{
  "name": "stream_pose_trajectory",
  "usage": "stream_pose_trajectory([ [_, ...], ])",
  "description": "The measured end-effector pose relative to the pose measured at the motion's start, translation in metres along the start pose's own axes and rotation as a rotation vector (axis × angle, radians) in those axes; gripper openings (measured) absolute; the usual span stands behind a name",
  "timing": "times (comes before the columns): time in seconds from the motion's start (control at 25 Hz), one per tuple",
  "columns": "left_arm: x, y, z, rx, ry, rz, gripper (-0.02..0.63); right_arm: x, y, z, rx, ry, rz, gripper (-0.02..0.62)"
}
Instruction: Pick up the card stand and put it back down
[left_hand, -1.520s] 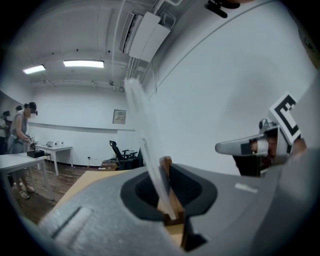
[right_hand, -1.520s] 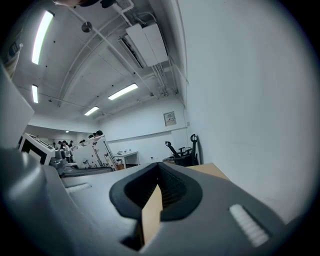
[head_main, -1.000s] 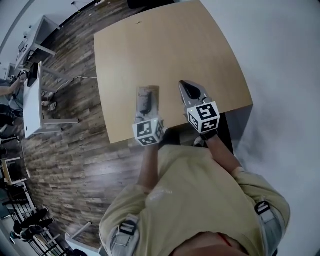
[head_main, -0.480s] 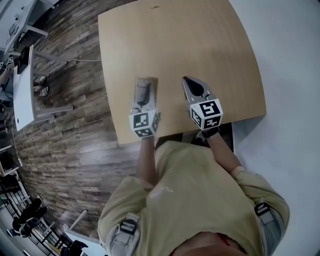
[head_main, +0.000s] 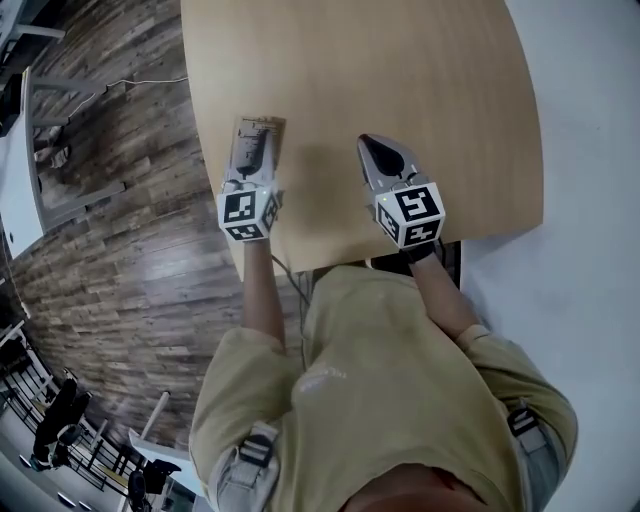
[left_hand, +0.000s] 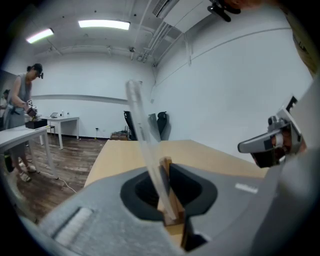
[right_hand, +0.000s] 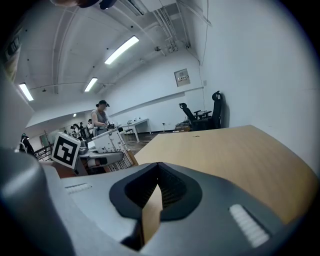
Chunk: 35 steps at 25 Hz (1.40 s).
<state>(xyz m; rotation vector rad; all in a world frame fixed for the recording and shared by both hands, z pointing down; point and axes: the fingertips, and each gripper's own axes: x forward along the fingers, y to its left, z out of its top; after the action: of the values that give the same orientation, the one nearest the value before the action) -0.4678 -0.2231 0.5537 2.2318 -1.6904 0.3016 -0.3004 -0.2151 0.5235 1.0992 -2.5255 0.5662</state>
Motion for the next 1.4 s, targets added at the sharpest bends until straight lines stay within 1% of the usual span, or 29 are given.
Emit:
stream_pose_trajectory([
  [0.2,0.037,0.031,-0.022,-0.011,0.023,-0.105,0.037,0.029,-0.004,-0.020,0.001,0.048,0.009,0.005],
  [0.32,0.053,0.043,-0.037,0.028,0.047,-0.149,0.035,0.039,-0.001,-0.031,0.001,0.074,0.013,0.005],
  [0.44,0.068,0.051,-0.047,0.071,0.052,-0.189,0.035,0.048,0.000,-0.041,0.001,0.094,0.013,0.005],
  [0.64,0.088,0.047,-0.059,0.183,0.059,-0.295,0.034,0.057,0.000,-0.055,0.006,0.124,0.018,0.005],
  [0.8,0.103,0.042,-0.079,0.269,0.088,-0.378,0.035,0.069,-0.001,-0.069,0.010,0.144,0.018,0.005],
  [1.0,0.109,0.025,-0.095,0.314,0.102,-0.475,0.034,0.072,0.001,-0.077,0.006,0.156,0.031,0.005],
  [1.16,0.110,0.018,-0.105,0.339,0.111,-0.519,0.034,0.076,0.012,-0.080,-0.011,0.167,0.060,0.005],
  [1.24,0.111,0.018,-0.109,0.350,0.116,-0.517,0.035,0.078,0.015,-0.081,-0.011,0.170,0.066,0.005],
  [1.32,0.114,0.020,-0.108,0.346,0.112,-0.500,0.040,0.080,0.016,-0.079,-0.013,0.172,0.068,0.005],
  [1.36,0.114,0.022,-0.105,0.336,0.102,-0.490,0.052,0.081,0.016,-0.078,-0.016,0.172,0.071,0.005],
  [1.4,0.114,0.023,-0.101,0.322,0.092,-0.483,0.121,0.081,0.017,-0.076,-0.020,0.172,0.073,0.005],
])
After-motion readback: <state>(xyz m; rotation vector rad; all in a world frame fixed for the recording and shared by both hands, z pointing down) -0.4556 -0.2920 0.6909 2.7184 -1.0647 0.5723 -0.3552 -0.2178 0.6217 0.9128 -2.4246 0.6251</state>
